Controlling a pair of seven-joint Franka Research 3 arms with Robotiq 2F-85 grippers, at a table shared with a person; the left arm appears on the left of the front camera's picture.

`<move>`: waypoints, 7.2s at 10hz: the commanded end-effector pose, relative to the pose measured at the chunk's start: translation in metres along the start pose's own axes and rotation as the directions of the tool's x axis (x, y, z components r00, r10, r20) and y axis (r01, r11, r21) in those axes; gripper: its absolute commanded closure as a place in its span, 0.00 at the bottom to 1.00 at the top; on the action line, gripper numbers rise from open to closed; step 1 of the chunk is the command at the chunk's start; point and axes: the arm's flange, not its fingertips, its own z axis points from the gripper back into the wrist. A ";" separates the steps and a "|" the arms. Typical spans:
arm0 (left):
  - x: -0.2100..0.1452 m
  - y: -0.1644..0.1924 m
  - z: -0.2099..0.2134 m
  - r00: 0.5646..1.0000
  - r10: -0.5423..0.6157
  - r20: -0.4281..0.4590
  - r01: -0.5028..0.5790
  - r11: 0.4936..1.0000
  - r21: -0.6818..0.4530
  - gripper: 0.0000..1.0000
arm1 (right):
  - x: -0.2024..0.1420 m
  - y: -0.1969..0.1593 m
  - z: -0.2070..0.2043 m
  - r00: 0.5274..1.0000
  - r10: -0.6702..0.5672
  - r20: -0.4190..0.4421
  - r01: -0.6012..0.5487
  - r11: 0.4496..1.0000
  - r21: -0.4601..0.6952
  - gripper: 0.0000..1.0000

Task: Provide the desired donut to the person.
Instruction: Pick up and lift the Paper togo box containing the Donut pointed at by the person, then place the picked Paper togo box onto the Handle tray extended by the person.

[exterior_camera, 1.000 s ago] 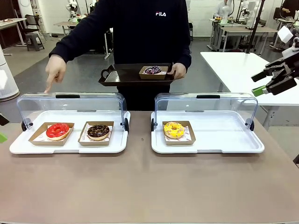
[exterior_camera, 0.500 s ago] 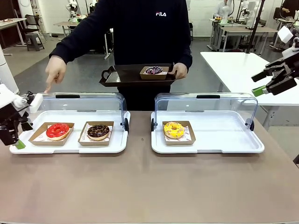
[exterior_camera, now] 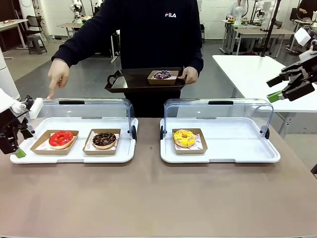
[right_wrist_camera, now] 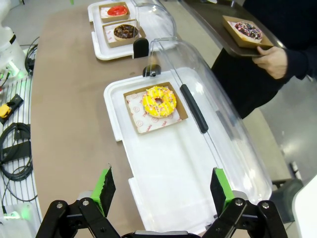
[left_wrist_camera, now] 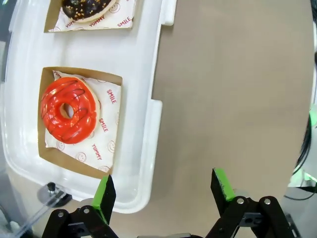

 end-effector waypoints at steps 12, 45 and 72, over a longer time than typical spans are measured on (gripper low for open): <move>-0.026 0.075 -0.076 0.989 -0.134 -0.065 0.142 0.981 0.132 0.00 | -0.001 0.000 -0.001 1.000 -0.001 0.011 0.000 1.000 0.007 0.00; -0.057 -0.137 0.173 0.893 -0.433 0.121 0.394 0.883 0.257 1.00 | -0.001 0.000 -0.001 1.000 -0.001 0.011 0.000 1.000 0.007 0.00; -0.057 -0.137 0.173 0.893 -0.433 0.121 0.394 0.883 0.257 1.00 | -0.001 0.000 -0.001 1.000 -0.001 0.011 0.000 1.000 0.007 0.00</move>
